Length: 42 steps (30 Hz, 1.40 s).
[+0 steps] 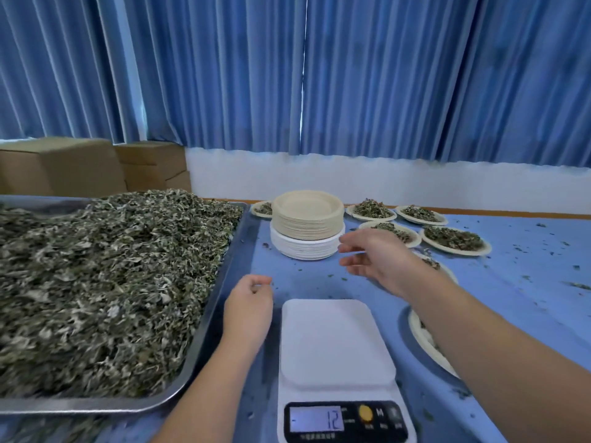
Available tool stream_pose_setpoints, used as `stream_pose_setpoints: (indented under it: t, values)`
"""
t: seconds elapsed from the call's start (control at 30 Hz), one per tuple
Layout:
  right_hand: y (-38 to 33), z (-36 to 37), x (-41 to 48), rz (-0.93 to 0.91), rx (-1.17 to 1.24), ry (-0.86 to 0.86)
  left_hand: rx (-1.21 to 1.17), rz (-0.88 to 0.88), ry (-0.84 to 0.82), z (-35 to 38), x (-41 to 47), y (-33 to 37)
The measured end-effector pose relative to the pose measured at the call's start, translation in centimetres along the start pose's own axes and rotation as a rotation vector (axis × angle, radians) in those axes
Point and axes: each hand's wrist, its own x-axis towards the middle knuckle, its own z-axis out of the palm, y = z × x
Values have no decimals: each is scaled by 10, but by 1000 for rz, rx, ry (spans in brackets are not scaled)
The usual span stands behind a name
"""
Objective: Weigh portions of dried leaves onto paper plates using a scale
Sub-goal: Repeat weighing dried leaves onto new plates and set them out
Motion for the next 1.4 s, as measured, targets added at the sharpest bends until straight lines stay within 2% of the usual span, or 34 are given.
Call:
stream_pose_setpoints:
  t: [0.13,0.27,0.4,0.5,0.63,0.8,0.93,1.07,1.4]
  values:
    - [-18,27,20,-267,-286,137,66,-1,-1,1,6,-7]
    - [-41,51,44,-462,-808,93,136,20,-22,0,4,-7]
    - [-48,65,62,-328,-929,-21,161,20,-35,-1,4,-6]
    - [-47,67,70,-273,-1146,-51,170,19,-35,-1,5,-6]
    - [-46,66,79,-285,-1132,-5,223,23,-31,0,5,-6]
    - [-46,66,85,-238,-1174,-38,249,26,-16,1,4,-5]
    - [-45,65,93,-306,-1141,34,239,22,-9,1,5,-6]
    - [-42,61,96,-290,-1133,-17,262,26,-6,1,6,-6]
    - [-51,53,102,-326,-1070,-7,292,39,5,3,8,-9]
